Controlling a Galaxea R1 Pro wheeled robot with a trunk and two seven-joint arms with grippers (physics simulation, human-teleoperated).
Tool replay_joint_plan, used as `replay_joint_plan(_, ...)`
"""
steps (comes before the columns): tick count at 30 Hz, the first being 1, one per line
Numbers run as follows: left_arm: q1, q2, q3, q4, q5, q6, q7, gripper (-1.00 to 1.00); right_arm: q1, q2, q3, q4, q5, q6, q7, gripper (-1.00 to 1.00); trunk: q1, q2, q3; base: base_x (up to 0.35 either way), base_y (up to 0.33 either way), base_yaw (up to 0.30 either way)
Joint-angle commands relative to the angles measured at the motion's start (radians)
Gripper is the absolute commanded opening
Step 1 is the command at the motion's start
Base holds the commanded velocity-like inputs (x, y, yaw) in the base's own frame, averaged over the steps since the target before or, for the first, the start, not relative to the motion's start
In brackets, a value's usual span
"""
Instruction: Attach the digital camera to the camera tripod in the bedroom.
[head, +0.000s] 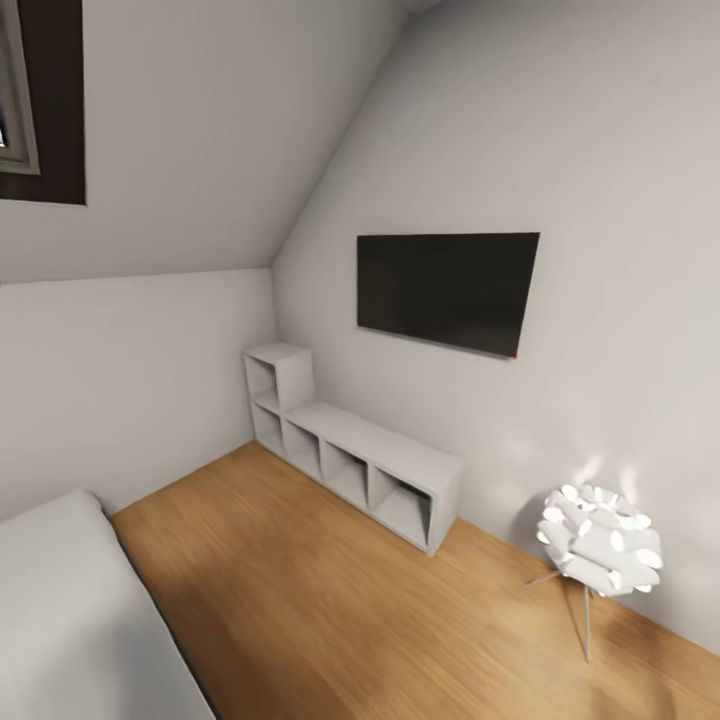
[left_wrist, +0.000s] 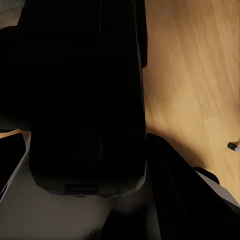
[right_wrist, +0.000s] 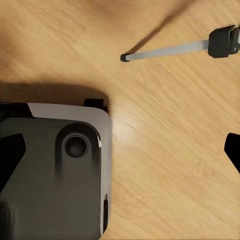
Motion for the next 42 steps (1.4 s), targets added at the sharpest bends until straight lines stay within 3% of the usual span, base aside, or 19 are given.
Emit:
replay_joint_plan(1,-0.001,0.000,-0.002,0.002,0.003,-0.003,-0.006,-1.00,-0.001,-0.001,-0.009,0.003,0.008,-0.006,0.002,1.00,0.000,-0.001,-0.002,0.078,0.153,0.000)
replay_joint_plan(9,-0.002,0.000,-0.002,0.002,0.003,-0.003,-0.006,-1.00,-0.001,0.003,-0.009,0.004,0.006,-0.006,0.000,1.00,0.000,-0.001,-0.002,0.018,0.036,-0.036)
replay_joint_plan(22,-0.001,0.000,-0.002,0.002,0.002,-0.003,-0.006,-1.00,-0.001,0.003,-0.009,0.004,0.005,-0.005,0.000,1.00,0.000,-0.001,-0.002,0.000,0.015,-0.225)
replay_joint_plan(29,-0.001,-0.001,-0.002,0.002,-0.046,-0.003,-0.006,-1.00,-0.001,0.003,-0.009,0.003,0.005,-0.006,0.000,1.00,0.000,-0.001,-0.002,0.000,0.271,-0.207)
replay_joint_plan(42,-0.001,-0.001,-0.002,0.002,-0.060,-0.003,-0.005,-1.00,-0.001,0.003,-0.010,0.003,0.005,-0.006,0.000,1.00,0.000,-0.001,-0.002,0.000,0.108,-0.178)
